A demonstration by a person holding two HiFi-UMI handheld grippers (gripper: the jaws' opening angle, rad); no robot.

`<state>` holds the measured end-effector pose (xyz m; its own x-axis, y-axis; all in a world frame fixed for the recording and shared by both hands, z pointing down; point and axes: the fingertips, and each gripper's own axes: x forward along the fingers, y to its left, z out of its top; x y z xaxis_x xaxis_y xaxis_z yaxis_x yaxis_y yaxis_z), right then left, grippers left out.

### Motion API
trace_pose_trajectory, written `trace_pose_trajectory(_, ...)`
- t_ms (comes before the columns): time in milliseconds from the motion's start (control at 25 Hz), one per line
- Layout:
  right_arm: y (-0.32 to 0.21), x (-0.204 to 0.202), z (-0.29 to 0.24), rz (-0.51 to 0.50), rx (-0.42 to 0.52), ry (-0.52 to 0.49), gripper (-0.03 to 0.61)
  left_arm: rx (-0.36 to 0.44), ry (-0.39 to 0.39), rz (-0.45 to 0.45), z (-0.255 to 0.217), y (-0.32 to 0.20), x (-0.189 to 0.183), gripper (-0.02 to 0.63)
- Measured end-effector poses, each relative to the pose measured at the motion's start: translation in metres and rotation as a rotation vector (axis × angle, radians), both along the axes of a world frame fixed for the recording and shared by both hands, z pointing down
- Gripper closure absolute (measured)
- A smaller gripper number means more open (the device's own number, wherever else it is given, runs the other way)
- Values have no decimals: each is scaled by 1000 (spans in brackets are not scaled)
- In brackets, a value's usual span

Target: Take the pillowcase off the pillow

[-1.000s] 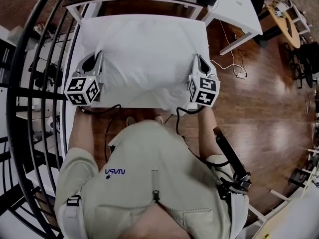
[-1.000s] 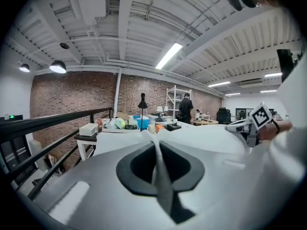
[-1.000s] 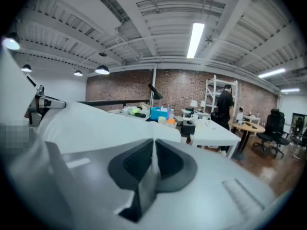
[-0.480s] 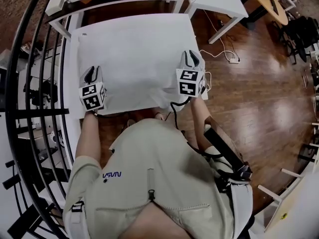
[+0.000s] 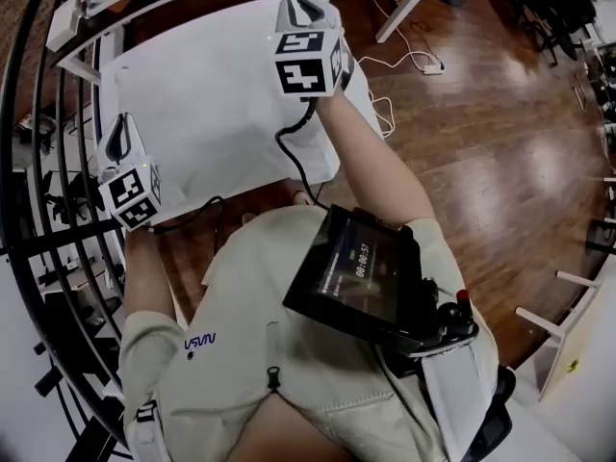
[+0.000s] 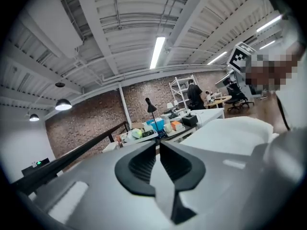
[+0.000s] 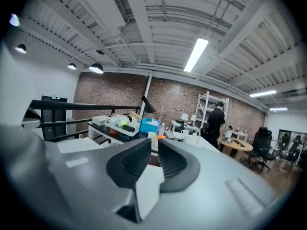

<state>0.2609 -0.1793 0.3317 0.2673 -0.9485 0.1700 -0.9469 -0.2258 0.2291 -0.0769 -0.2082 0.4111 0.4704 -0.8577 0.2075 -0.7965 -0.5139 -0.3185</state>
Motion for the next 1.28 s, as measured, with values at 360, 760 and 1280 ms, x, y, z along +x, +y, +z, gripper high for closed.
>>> trace_pose_trajectory(360,4,1,-31,3,14,-41,542,49,14,31,-63,-5,32,606)
trace_pose_trajectory(760,23,6,-28,-56,30,-64,568,-47,225,135,-80,14,94,607)
trace_pose_trajectory(1280,27,-26,-54,-153,166,-75,574,-55,254,189,-78,30,116,607)
